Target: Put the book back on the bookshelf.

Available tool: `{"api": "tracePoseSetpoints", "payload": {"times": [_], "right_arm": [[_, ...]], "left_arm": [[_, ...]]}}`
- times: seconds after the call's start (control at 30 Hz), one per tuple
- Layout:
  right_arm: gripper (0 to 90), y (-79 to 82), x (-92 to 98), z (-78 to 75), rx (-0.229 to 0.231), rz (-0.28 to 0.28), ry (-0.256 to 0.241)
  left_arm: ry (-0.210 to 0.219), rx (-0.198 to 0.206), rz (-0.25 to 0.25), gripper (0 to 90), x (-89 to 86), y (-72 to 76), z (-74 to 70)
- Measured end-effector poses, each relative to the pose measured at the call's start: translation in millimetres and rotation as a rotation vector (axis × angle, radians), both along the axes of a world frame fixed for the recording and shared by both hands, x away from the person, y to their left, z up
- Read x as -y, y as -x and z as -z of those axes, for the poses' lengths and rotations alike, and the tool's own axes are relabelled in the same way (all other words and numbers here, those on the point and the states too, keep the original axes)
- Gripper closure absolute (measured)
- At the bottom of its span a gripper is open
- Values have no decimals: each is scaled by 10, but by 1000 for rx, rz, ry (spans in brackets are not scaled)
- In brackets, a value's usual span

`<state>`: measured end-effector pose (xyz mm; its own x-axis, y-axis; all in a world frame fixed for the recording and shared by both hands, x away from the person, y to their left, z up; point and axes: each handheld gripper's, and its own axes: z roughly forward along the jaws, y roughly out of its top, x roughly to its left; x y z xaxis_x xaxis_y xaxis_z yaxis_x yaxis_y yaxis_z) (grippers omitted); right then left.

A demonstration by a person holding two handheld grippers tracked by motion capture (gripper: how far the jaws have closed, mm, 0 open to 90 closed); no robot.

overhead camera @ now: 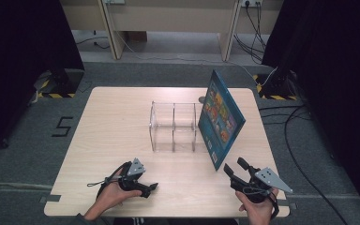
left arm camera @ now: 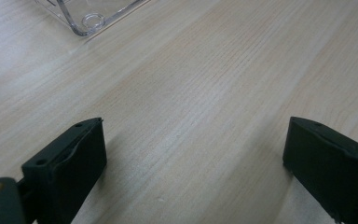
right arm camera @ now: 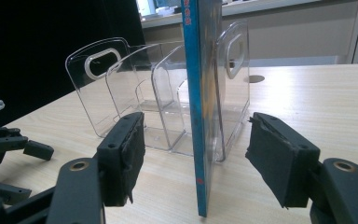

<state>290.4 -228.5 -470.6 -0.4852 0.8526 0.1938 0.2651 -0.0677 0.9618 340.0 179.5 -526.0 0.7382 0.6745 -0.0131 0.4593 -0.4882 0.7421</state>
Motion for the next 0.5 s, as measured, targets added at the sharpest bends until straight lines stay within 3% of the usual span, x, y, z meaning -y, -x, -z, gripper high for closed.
{"api": "tracePoseSetpoints", "payload": {"times": [0.27,0.4,0.5], "right_arm": [[291,46,10,21,-2,-29,13],[240,65,-4,54,-22,-66,57],[213,75,-2,77,-41,-79,61]], "left_arm": [[-3,-2,8,32,4,2,1],[-14,-10,34,0,16,12,3],[-14,-11,36,0,18,17,3]]}}
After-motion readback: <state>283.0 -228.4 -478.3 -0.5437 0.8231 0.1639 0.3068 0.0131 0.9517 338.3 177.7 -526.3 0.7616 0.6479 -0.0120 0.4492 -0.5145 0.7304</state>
